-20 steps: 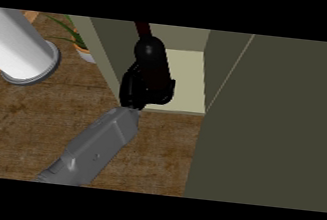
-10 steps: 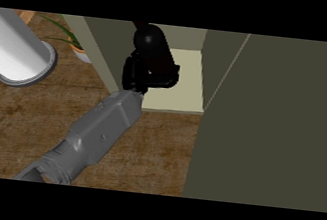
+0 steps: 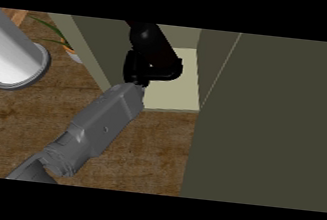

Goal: Pick up the wine, place it into the cabinet and close the cabinet

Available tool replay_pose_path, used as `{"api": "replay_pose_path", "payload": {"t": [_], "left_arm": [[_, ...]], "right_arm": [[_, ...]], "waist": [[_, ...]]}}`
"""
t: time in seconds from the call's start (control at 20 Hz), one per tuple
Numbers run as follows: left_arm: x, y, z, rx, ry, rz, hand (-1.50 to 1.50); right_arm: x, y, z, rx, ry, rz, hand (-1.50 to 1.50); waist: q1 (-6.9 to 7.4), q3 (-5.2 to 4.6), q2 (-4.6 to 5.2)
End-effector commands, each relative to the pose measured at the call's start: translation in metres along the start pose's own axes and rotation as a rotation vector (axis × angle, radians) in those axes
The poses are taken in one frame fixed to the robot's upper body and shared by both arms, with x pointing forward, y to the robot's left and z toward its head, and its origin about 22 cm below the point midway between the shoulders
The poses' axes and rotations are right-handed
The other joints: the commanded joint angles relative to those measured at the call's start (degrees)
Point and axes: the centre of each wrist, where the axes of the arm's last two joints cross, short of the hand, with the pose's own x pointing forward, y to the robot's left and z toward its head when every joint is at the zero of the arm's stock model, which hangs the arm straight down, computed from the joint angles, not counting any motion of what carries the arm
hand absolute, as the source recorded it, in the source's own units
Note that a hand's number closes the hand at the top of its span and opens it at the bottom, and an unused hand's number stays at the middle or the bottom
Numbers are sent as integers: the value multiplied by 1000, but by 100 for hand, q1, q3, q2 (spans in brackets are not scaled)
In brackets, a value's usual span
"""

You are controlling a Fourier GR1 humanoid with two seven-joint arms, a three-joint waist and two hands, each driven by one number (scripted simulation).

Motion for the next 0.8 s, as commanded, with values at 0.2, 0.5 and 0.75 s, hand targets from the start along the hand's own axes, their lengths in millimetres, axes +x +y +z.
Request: {"api": "replay_pose_path", "payload": {"t": [0.2,0.5,0.75], "left_arm": [[5,-7,-2,41,19,22,150],[-9,-2,11,33,30,10,150],[-18,2,20,16,25,6,150]], "right_arm": [[-14,2,-7,20,-21,-5,-150],[-21,7,-6,35,-11,-16,-150],[-2,6,-12,58,-20,-34,-150]], "waist": [[-142,4,36],[-235,4,43],[-311,-3,60]]}}
